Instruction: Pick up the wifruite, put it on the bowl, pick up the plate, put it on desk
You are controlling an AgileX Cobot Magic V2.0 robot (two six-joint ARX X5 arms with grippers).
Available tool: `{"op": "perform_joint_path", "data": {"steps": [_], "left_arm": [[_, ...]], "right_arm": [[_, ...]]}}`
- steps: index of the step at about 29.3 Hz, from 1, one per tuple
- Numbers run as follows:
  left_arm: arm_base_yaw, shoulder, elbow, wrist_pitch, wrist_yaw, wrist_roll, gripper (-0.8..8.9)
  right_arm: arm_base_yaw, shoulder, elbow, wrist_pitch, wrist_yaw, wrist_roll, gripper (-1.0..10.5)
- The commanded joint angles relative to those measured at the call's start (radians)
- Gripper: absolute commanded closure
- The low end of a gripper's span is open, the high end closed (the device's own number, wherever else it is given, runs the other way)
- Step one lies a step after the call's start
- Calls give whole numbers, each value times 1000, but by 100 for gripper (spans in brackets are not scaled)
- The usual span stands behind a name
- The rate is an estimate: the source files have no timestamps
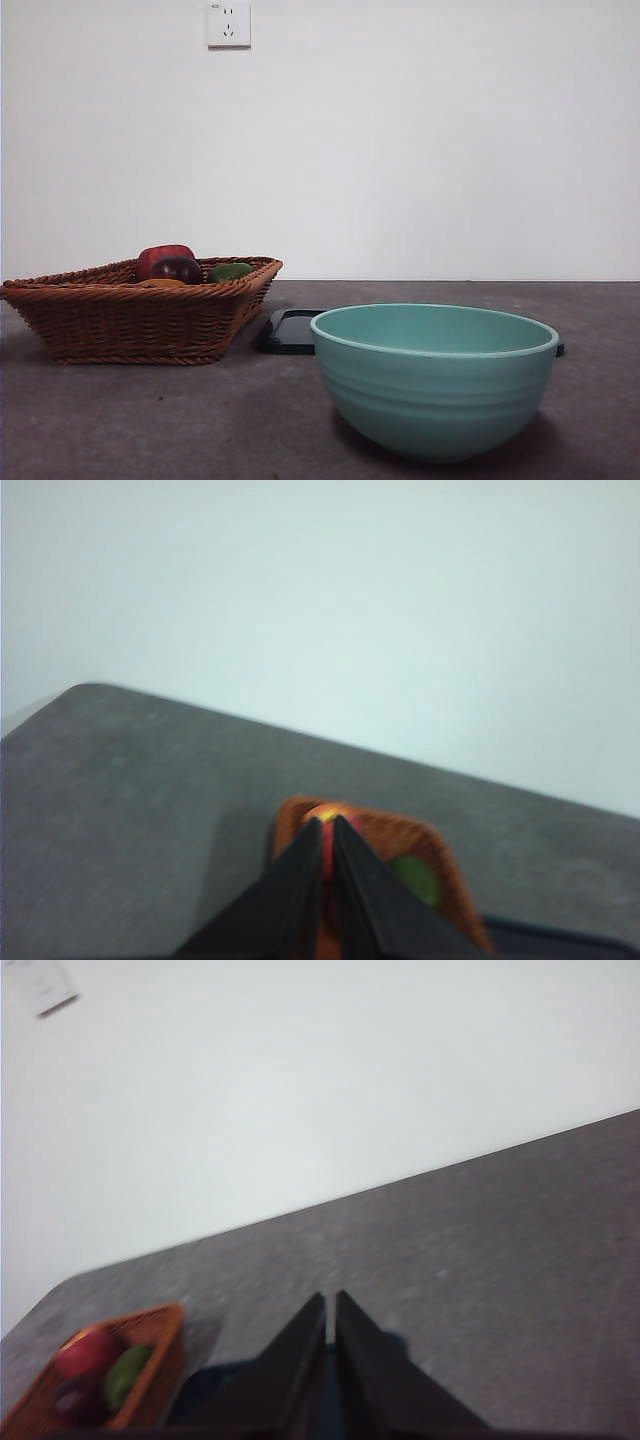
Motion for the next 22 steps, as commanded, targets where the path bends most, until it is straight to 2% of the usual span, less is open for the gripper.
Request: {"op": "perform_joint_path", "data": {"steps": [1,7,10,15,18,22], "left_arm": [[-26,40,93,-33,18,-7,798],[-97,143,275,-196,82,-2,798],[-120,190,344,-263,146,25,798],[-138,265,429,-309,289,74,798],[-147,311,467,-334,376,82,798],[-172,359,494,-359,457,107,798]], "right_arm": [[15,67,87,-46,-48,-7,938],[51,214,255,-165,-173,-169,938],[75,270,322,-219,-198,-203,938],[106,322,389,-251,-297,-229,938],[119,343,425,-317,-304,-250,938],[130,357,467,-435,-307,-326,938]]}}
